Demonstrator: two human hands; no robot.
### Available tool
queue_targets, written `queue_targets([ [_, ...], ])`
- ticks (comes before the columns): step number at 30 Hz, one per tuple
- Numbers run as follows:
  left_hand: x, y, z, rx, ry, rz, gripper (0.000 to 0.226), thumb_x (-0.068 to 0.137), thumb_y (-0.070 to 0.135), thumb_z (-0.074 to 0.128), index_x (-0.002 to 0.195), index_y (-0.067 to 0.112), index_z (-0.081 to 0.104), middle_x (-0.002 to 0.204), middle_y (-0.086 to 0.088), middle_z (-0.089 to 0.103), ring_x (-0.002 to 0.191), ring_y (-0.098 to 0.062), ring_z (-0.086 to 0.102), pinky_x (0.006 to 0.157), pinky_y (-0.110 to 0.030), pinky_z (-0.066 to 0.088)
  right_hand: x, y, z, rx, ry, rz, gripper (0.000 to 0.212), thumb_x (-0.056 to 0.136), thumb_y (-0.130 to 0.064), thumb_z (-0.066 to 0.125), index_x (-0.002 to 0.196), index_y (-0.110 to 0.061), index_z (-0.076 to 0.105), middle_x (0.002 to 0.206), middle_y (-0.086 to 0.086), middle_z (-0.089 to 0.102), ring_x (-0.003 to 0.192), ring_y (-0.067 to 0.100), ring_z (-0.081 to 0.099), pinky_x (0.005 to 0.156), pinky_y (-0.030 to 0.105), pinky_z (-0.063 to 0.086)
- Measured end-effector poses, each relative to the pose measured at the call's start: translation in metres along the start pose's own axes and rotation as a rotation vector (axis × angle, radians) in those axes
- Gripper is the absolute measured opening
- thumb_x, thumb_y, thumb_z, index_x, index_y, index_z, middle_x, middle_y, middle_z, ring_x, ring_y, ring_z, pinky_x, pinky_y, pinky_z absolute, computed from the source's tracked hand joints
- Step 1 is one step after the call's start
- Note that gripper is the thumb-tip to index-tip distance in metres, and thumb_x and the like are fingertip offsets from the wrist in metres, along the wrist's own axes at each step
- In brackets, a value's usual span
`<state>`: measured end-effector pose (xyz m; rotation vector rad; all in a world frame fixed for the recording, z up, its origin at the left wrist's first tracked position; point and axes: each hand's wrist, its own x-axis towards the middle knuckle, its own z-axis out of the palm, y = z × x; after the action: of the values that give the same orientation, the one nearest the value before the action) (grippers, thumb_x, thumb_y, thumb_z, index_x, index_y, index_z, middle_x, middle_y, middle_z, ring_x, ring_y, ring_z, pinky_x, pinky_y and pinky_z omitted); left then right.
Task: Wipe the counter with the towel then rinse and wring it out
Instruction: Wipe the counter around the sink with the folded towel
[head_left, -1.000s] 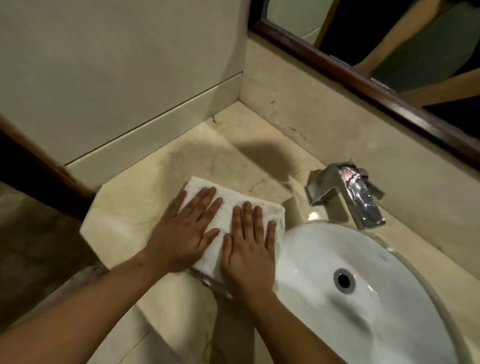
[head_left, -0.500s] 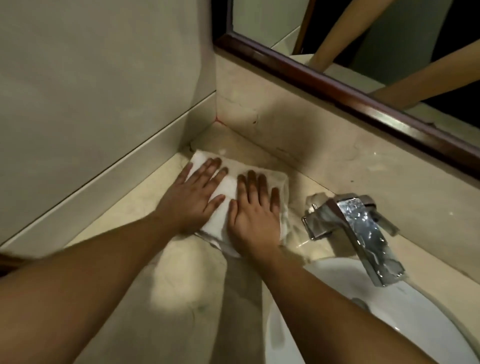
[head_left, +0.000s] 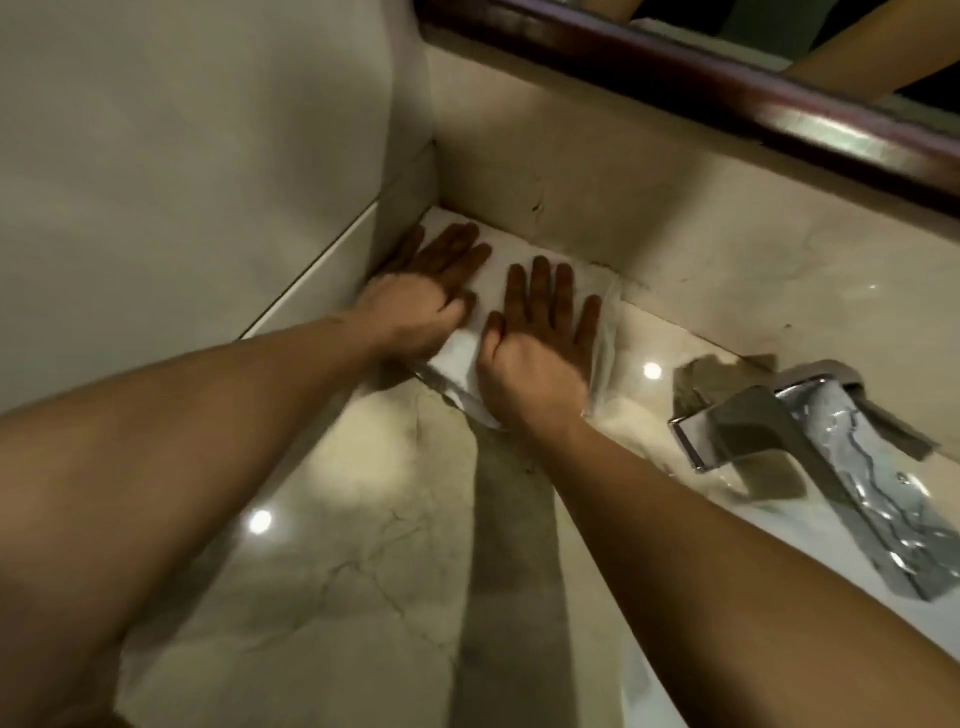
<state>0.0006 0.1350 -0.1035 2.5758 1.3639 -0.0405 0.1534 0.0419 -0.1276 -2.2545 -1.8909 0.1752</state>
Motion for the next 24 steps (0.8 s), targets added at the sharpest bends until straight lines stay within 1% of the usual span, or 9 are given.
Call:
queue_targets([
  [2, 0.002, 0.005, -0.001, -0.049, 0.010, -0.043, 0.073, 0.094, 0.045, 0.016, 0.165, 0.030, 0.015, 0.175, 0.006, 0.006, 0.160, -0.007, 0.002, 0.128, -0.034, -0.011, 0.000, 0.000, 0.000, 0.000, 0.023, 0.005, 0.064, 0.109, -0.045, 0.026, 0.167, -0.025, 0.005, 0.176, 0.002, -0.003, 0.162, 0.021, -0.010, 0.129, 0.051, -0.009],
  [4, -0.002, 0.008, 0.007, 0.041, 0.055, -0.031, 0.071, 0.098, 0.048, 0.014, 0.166, 0.029, 0.011, 0.175, 0.004, 0.005, 0.161, -0.010, 0.002, 0.129, -0.038, -0.009, -0.002, 0.000, 0.000, 0.024, 0.027, 0.010, 0.063, 0.110, -0.044, 0.026, 0.167, -0.027, 0.006, 0.176, 0.000, -0.001, 0.162, 0.019, -0.008, 0.128, 0.047, -0.012],
  [6, -0.005, 0.006, 0.013, 0.090, 0.058, -0.020, 0.067, 0.103, 0.048, 0.016, 0.166, 0.028, 0.005, 0.176, 0.002, 0.003, 0.161, -0.013, 0.001, 0.130, -0.042, -0.006, -0.006, -0.001, 0.000, 0.021, 0.045, 0.017, 0.063, 0.109, -0.042, 0.029, 0.167, -0.026, 0.011, 0.176, 0.000, 0.004, 0.162, 0.018, -0.004, 0.129, 0.048, -0.008],
  [8, -0.008, 0.007, 0.012, 0.095, 0.049, -0.029, 0.066, 0.104, 0.048, 0.015, 0.166, 0.027, 0.005, 0.176, 0.001, 0.003, 0.161, -0.013, 0.001, 0.130, -0.043, -0.004, -0.011, -0.003, -0.001, 0.006, 0.050, 0.033, 0.063, 0.108, -0.040, 0.030, 0.167, -0.024, 0.016, 0.176, 0.001, 0.010, 0.162, 0.019, 0.002, 0.129, 0.051, -0.004],
  [12, -0.028, 0.014, 0.012, 0.133, 0.055, -0.018, 0.076, 0.096, 0.051, 0.004, 0.166, 0.023, 0.011, 0.175, -0.002, 0.011, 0.161, -0.016, 0.006, 0.130, -0.046, 0.002, -0.031, -0.009, -0.006, -0.012, -0.020, 0.040, 0.063, 0.109, -0.041, 0.022, 0.167, -0.022, 0.010, 0.176, 0.001, 0.004, 0.162, 0.019, -0.003, 0.129, 0.052, -0.007],
  [15, -0.057, 0.013, 0.014, 0.143, 0.056, 0.008, 0.078, 0.096, 0.052, -0.002, 0.166, 0.020, 0.012, 0.175, -0.005, 0.011, 0.162, -0.018, 0.007, 0.130, -0.047, 0.002, -0.059, -0.021, -0.011, -0.011, -0.044, 0.044, 0.063, 0.109, -0.043, 0.015, 0.167, -0.021, 0.007, 0.176, 0.002, 0.000, 0.162, 0.020, -0.008, 0.129, 0.052, -0.009],
  [20, -0.125, 0.011, 0.022, 0.102, 0.028, 0.010, 0.072, 0.101, 0.051, 0.002, 0.166, 0.021, 0.009, 0.175, -0.003, 0.005, 0.162, -0.017, 0.002, 0.131, -0.045, -0.001, -0.123, -0.048, -0.008, 0.017, -0.085, 0.026, 0.064, 0.111, -0.046, 0.012, 0.167, -0.018, -0.001, 0.176, 0.005, -0.008, 0.161, 0.023, -0.016, 0.129, 0.053, -0.010],
  [22, -0.158, 0.012, 0.025, 0.100, 0.031, -0.005, 0.069, 0.103, 0.050, 0.005, 0.166, 0.022, 0.008, 0.175, -0.002, 0.005, 0.162, -0.016, 0.002, 0.131, -0.045, 0.000, -0.152, -0.059, -0.005, 0.048, -0.080, 0.002, 0.064, 0.111, -0.045, 0.015, 0.167, -0.017, 0.002, 0.175, 0.007, -0.007, 0.161, 0.024, -0.015, 0.129, 0.054, -0.009],
  [24, -0.192, 0.014, 0.029, 0.100, 0.024, -0.026, 0.068, 0.104, 0.050, 0.005, 0.166, 0.022, 0.007, 0.175, -0.002, 0.004, 0.161, -0.016, 0.001, 0.131, -0.045, 0.001, -0.181, -0.068, -0.002, 0.061, -0.069, -0.022, 0.063, 0.111, -0.043, 0.020, 0.167, -0.015, 0.008, 0.175, 0.008, -0.002, 0.162, 0.025, -0.010, 0.129, 0.055, -0.003],
])
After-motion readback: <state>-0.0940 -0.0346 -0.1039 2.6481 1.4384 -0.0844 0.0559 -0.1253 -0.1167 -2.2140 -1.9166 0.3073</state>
